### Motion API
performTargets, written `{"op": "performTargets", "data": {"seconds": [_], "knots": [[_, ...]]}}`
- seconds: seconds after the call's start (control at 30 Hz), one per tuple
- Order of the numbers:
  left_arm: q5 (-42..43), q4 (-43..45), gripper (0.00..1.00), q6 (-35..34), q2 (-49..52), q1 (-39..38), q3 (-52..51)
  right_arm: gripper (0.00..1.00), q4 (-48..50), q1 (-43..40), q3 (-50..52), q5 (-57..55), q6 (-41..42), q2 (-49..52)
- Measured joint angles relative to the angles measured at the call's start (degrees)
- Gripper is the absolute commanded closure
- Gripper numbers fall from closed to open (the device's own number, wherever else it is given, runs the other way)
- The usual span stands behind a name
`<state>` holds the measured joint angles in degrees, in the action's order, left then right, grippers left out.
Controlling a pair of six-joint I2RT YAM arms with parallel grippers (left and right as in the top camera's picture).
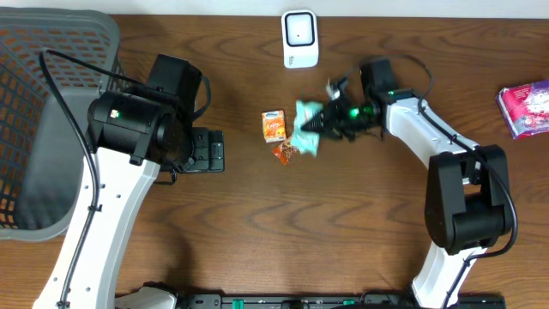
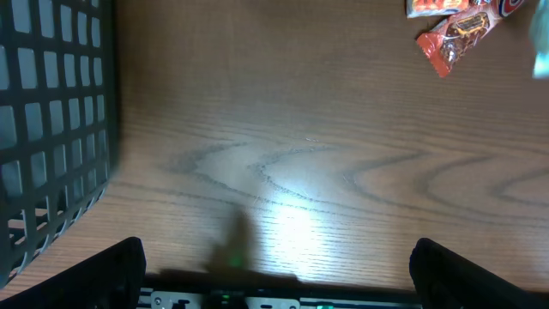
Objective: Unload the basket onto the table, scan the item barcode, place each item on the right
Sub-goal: 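Hold the wipes pack up to the scanner with the right gripper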
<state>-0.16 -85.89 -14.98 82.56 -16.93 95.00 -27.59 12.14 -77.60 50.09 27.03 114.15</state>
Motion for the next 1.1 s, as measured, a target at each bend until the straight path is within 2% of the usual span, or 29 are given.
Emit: {"op": "performTargets", "data": {"seconds": [0.17, 0.3, 0.47, 0.63, 0.9, 1.1], "knots": [[-0.02, 0.0, 0.02, 0.0, 0.0, 0.0, 0.0, 0.99, 14.21, 0.7, -3.8, -9.25, 9.81, 0.02], [-0.02, 0.0, 0.02, 0.0, 0.0, 0.0, 0.0, 0.99, 21.31, 1.64, -6.25, -16.13, 15.26, 0.02], [-0.02, 0.0, 0.02, 0.0, 0.0, 0.0, 0.0, 0.99, 21.44, 3.45, -11.39, -27.39, 17.73, 0.2], [-0.02, 0.0, 0.02, 0.0, 0.0, 0.0, 0.0, 0.99, 21.57, 4.39, -21.81, -35.58, 18.16, 4.7], [-0.02, 0.02, 0.02, 0.0, 0.0, 0.0, 0.0, 0.99, 11.08, 4.35, -42.25, -38.36, 18.14, 20.2], [-0.02, 0.02, 0.02, 0.0, 0.0, 0.0, 0.0, 0.99, 8.44, 4.35, -46.23, -38.42, 17.7, 25.92]]}}
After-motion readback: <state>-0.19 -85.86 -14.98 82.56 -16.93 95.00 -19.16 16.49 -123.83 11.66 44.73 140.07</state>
